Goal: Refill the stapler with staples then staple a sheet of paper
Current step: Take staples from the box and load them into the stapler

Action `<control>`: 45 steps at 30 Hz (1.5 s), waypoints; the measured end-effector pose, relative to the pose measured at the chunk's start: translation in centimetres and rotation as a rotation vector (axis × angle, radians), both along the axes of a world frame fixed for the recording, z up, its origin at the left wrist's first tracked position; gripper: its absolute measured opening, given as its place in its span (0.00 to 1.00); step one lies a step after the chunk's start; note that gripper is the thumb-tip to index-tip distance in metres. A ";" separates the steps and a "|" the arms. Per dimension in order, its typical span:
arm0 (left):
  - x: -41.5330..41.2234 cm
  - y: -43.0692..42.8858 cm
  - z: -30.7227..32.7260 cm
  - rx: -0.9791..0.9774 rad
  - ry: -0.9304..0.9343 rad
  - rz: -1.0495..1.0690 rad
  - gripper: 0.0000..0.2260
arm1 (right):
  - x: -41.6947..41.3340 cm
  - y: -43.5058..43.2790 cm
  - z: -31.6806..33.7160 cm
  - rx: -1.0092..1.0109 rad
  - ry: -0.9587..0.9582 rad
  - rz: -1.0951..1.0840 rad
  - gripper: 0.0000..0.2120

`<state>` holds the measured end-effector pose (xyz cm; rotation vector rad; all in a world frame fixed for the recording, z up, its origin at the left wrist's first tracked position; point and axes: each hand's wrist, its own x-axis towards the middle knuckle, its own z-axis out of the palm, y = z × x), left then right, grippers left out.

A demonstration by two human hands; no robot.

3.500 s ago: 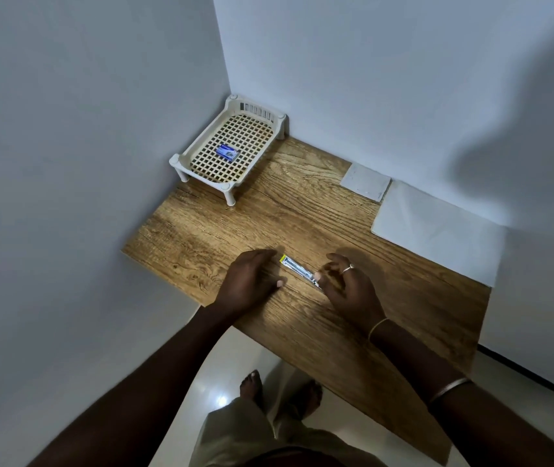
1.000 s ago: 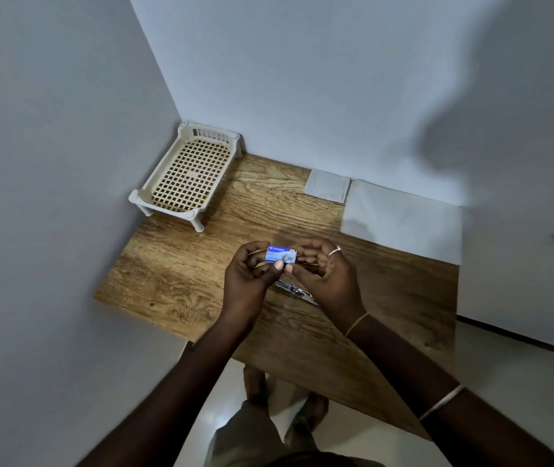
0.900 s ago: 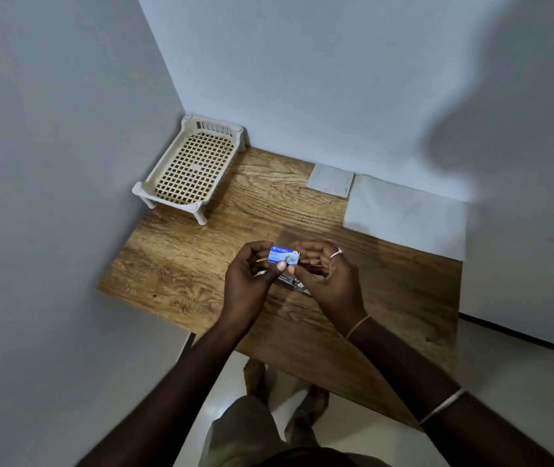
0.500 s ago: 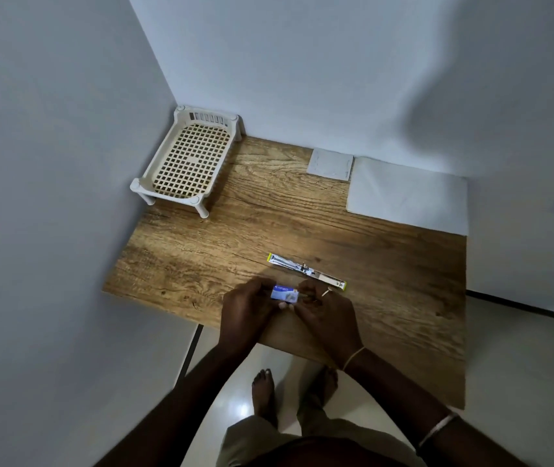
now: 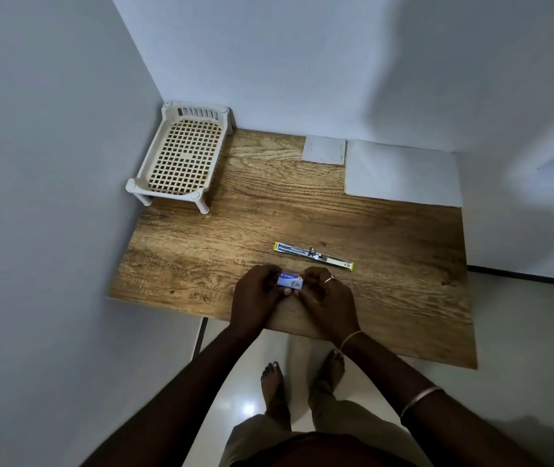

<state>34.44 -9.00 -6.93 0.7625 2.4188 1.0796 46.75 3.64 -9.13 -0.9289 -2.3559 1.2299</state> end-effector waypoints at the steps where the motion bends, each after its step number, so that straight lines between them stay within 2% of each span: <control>1: -0.1 -0.1 0.1 0.001 0.000 -0.013 0.20 | 0.0 -0.1 0.0 -0.018 0.005 -0.007 0.17; 9: -0.8 -0.3 -0.5 -0.044 0.003 -0.073 0.22 | -0.2 -0.5 0.0 0.010 0.025 -0.002 0.16; 18: -0.7 0.4 -1.1 -0.173 0.141 -0.201 0.19 | -0.3 0.1 -0.3 0.109 -0.070 0.081 0.18; 31: -0.9 0.9 -1.3 -0.219 0.152 -0.190 0.19 | 1.0 1.2 -0.3 0.216 -0.125 0.150 0.21; 36: -0.8 0.9 -1.3 -0.201 0.139 -0.171 0.19 | 1.2 1.4 -0.3 0.341 -0.119 0.234 0.16; 45: -0.7 0.7 -0.9 -0.162 0.112 -0.183 0.18 | 0.9 1.4 -0.1 0.270 -0.083 0.189 0.04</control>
